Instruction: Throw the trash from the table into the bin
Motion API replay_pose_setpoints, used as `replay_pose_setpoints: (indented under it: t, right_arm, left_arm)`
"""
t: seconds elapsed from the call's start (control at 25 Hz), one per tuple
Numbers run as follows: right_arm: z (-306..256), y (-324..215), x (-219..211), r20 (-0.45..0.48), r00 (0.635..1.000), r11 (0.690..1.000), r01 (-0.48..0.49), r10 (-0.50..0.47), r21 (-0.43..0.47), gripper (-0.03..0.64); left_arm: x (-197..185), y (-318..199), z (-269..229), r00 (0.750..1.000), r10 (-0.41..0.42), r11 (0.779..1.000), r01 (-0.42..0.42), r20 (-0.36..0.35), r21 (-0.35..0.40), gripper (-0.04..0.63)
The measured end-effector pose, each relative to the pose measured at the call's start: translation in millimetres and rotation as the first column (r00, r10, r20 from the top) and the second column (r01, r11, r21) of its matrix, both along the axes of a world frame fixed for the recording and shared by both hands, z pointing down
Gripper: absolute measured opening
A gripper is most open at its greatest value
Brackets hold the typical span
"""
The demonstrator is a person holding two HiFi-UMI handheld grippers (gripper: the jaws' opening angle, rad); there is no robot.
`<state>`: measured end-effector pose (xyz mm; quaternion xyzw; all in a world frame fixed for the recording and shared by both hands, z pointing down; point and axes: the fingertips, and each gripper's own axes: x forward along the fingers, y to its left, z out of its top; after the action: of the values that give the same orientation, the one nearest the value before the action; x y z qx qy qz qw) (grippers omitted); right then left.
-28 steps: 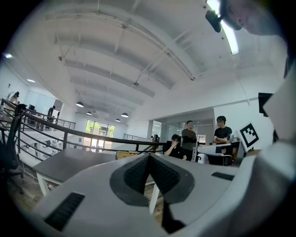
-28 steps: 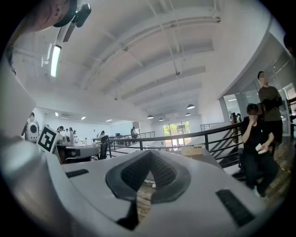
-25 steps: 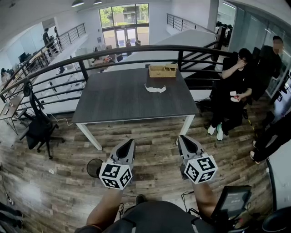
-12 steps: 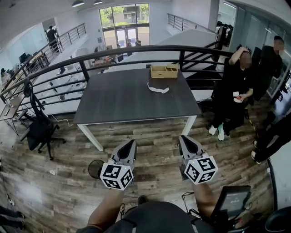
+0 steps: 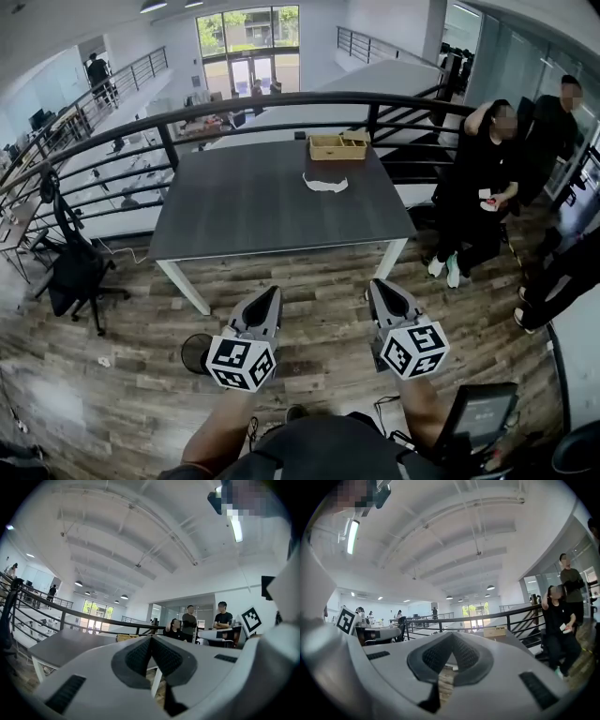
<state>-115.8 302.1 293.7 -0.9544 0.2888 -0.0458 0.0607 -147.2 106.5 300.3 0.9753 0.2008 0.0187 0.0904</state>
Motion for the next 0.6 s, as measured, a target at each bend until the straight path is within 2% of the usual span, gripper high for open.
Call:
replay_pose_setpoints:
  t: [0.12, 0.36, 0.6]
  right_arm:
    - [0, -8, 4, 0.003, 1.0, 1.0, -0.026, 0.026, 0.006, 0.008]
    - [-1, -23, 26, -0.009, 1.0, 1.0, 0.002, -0.002, -0.02, 0.008]
    - [-5, -25, 74, -0.02, 0.999, 0.999, 0.041, -0.041, -0.007, 0.008]
  left_arm:
    - [6, -10, 2, 1.0, 0.015, 1.0, -0.015, -0.007, -0.018, 0.009]
    - [29, -20, 10, 1.0, 0.012, 0.999, -0.012, 0.004, -0.031, 0.009]
    - [75, -20, 9, 1.0, -0.016, 0.999, 0.017, 0.013, -0.032, 0.009]
